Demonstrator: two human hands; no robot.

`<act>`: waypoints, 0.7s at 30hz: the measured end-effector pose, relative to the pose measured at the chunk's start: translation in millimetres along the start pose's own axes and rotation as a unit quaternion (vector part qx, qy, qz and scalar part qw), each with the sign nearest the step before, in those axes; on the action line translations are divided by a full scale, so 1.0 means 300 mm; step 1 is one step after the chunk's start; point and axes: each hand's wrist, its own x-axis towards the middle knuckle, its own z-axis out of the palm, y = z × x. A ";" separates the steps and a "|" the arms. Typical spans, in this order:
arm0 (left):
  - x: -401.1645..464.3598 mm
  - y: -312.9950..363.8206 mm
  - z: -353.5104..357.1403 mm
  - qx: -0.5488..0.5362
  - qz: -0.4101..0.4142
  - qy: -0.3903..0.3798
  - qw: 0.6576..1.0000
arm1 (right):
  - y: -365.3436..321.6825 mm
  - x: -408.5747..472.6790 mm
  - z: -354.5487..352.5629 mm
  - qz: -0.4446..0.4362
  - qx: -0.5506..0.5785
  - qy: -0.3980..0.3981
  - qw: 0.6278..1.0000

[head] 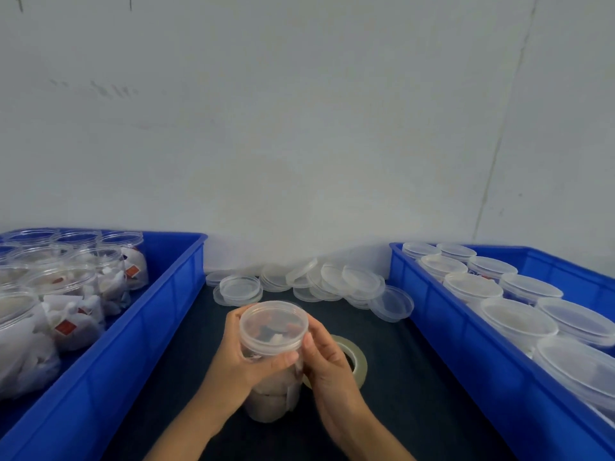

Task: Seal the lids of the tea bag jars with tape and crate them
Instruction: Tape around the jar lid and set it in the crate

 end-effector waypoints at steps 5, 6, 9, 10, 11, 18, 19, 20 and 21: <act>0.002 -0.004 -0.003 0.011 0.006 -0.015 1.000 | -0.023 -0.006 -0.016 0.006 -0.068 0.016 0.998; 0.003 0.000 -0.005 0.020 0.006 -0.024 0.999 | -0.032 -0.008 -0.019 0.010 -0.067 0.013 0.998; 0.012 0.028 -0.014 0.044 -0.005 -0.047 0.998 | -0.072 -0.020 -0.020 0.037 -0.081 0.009 0.996; 0.015 0.041 -0.014 0.058 -0.006 -0.054 0.997 | -0.092 -0.028 -0.015 0.051 -0.088 0.014 0.995; 0.019 0.057 -0.012 0.072 -0.006 -0.058 0.996 | -0.110 -0.036 -0.013 0.060 -0.100 0.019 0.993; 0.035 0.259 0.084 0.091 0.013 -0.059 0.994 | -0.289 -0.078 -0.053 0.016 -0.161 0.062 0.985; 0.040 0.300 0.113 0.094 0.021 -0.057 0.994 | -0.326 -0.085 -0.072 0.006 -0.170 0.067 0.983; 0.043 0.341 0.147 0.093 0.028 -0.054 0.994 | -0.369 -0.095 -0.091 0.000 -0.179 0.077 0.981; 0.047 0.382 0.185 0.089 0.035 -0.050 0.994 | -0.417 -0.106 -0.108 -0.002 -0.183 0.093 0.979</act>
